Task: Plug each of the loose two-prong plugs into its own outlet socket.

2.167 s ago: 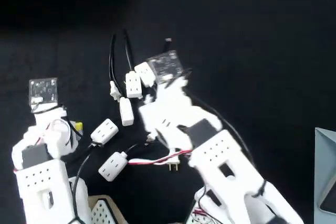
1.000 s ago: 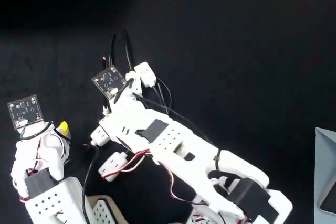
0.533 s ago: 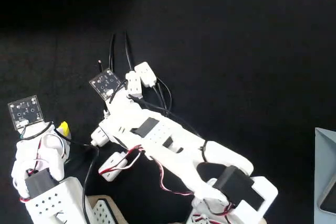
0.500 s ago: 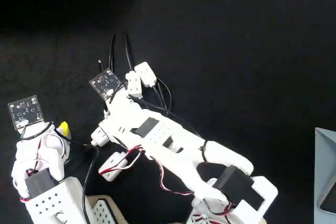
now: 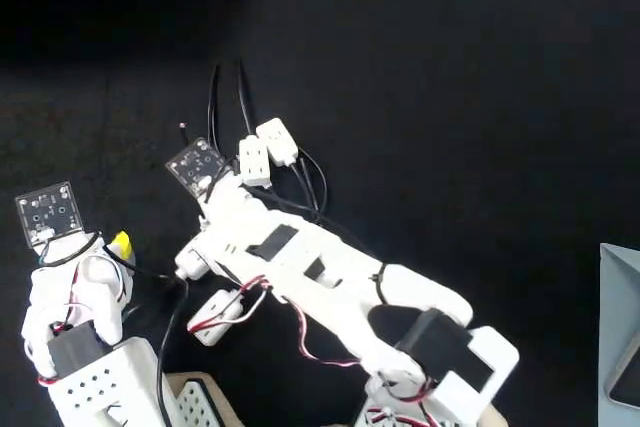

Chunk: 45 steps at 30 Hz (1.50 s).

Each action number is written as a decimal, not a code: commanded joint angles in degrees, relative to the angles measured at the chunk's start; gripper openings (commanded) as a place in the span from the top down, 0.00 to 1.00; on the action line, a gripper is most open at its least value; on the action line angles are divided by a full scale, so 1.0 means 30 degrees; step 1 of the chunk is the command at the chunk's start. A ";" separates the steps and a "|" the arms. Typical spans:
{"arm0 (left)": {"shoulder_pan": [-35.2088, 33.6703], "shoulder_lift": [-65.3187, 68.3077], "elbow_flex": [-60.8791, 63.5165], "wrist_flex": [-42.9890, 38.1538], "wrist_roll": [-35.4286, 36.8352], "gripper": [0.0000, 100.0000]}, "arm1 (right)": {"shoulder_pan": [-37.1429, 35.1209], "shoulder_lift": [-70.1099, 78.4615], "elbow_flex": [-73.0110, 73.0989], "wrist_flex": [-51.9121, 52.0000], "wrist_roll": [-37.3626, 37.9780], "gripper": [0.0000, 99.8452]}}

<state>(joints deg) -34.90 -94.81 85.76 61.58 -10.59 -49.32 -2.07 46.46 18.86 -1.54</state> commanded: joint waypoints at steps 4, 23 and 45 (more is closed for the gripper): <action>-0.0044 -0.0147 -0.0044 0.0000 0.0117 0.75 | -0.0205 0.0308 0.0425 0.0791 0.1026 0.99; 0.0689 -0.0147 0.0161 0.0000 0.0029 0.75 | -0.0117 -0.0923 -0.0366 0.3956 0.1172 0.90; 0.1685 -0.0147 0.0366 0.0000 0.0000 0.75 | -0.0147 -0.3062 -0.0103 0.3194 -0.0615 0.91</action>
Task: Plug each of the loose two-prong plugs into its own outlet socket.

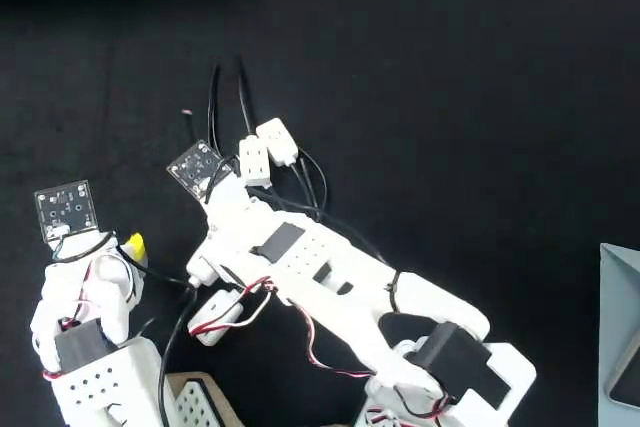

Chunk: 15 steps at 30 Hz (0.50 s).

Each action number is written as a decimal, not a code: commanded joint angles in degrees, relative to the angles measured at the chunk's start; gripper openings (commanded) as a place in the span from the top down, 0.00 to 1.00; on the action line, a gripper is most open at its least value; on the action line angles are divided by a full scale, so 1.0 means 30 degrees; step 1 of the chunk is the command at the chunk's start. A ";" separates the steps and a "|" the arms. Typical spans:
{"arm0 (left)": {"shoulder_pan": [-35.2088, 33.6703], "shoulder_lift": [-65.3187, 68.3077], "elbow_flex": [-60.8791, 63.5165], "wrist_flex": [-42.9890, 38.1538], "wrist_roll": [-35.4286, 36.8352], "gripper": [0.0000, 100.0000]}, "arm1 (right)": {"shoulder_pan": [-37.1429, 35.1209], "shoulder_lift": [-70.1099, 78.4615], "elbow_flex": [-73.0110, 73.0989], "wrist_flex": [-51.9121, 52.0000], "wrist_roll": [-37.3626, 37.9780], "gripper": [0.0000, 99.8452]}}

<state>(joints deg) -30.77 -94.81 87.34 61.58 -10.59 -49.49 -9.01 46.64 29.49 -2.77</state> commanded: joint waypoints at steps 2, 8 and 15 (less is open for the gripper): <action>0.0308 -0.0147 -0.0161 0.0000 0.0000 0.75 | -0.0088 -0.0747 -0.0132 -0.0674 -0.0205 0.95; 0.0308 -0.0147 -0.0132 0.0000 0.0000 0.75 | -0.0088 0.0454 0.0777 -0.2432 0.0527 0.99; 0.0308 -0.0147 -0.0132 0.0000 0.0000 0.75 | -0.0147 0.1597 0.0747 -0.2110 0.1670 0.99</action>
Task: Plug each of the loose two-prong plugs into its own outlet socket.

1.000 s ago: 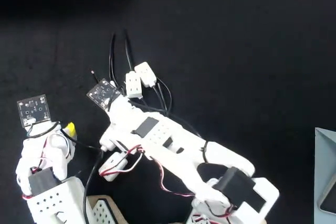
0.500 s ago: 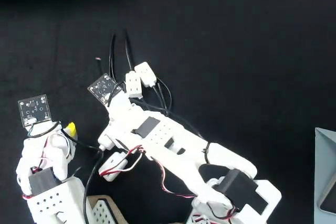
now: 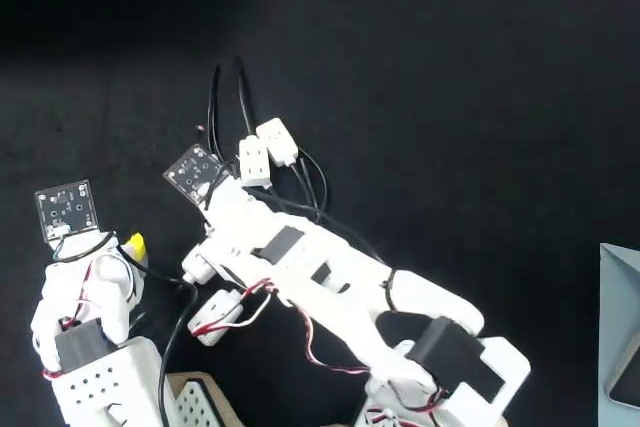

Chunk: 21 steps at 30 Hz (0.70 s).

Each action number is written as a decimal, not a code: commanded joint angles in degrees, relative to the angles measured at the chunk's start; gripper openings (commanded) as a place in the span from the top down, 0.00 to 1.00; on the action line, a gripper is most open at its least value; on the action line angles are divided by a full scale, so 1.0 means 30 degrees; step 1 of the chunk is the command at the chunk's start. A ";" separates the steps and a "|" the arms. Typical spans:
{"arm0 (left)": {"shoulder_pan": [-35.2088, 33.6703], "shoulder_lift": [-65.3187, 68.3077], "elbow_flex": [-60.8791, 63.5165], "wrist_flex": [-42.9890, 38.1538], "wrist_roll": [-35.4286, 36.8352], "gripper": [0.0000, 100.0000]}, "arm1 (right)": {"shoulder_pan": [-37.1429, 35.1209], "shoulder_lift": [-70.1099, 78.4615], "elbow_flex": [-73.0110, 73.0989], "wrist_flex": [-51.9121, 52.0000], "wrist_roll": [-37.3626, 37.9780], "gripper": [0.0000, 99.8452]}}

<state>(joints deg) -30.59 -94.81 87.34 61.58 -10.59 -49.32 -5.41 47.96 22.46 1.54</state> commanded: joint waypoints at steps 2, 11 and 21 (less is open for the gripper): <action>0.0249 -0.0147 -0.0132 0.0000 0.0000 0.75 | -0.0205 0.0396 0.0308 0.0410 0.0234 0.99; 0.0278 -0.0147 -0.0132 0.0000 0.0000 0.74 | -0.0205 -0.2359 -0.0366 0.3546 0.0117 0.86; 0.1011 -0.0147 -0.0132 0.0000 0.0029 0.74 | -0.0147 -0.8894 -0.0513 0.9172 -0.0733 0.81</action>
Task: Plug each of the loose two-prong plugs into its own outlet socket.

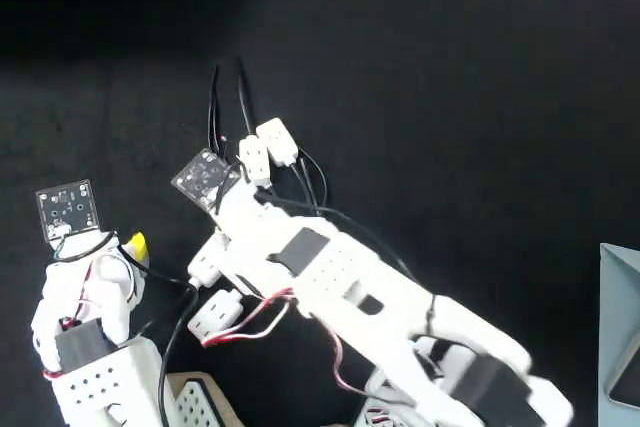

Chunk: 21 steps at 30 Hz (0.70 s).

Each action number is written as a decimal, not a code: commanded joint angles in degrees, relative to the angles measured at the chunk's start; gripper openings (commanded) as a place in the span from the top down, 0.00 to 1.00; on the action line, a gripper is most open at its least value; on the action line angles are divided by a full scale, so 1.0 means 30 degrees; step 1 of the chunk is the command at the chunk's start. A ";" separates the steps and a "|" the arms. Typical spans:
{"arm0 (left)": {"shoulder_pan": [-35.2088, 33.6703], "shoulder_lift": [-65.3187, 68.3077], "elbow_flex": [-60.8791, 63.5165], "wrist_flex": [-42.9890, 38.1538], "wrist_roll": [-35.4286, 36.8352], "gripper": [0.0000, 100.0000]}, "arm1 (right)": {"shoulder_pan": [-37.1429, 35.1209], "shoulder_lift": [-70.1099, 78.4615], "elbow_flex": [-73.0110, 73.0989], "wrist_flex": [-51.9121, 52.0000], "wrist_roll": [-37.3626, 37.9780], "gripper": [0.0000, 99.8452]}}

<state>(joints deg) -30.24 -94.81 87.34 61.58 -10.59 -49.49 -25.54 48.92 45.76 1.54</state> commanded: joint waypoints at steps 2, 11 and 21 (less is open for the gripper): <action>0.1626 -0.0088 -0.0308 0.0117 0.0000 0.74 | 0.0029 -0.3619 -0.0864 0.2872 -0.1670 0.83; 0.4967 0.0147 -0.4469 0.2842 -0.1670 0.75 | 0.6330 -0.8689 0.0366 0.8322 -0.1846 0.99; 0.9656 0.9084 -0.8747 0.4337 -0.2608 0.75 | 1.0813 -1.0388 0.5495 0.3253 -0.0469 0.99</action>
<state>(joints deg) -4.84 -80.48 67.30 74.42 -17.54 -18.11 -55.52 64.04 59.56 -0.40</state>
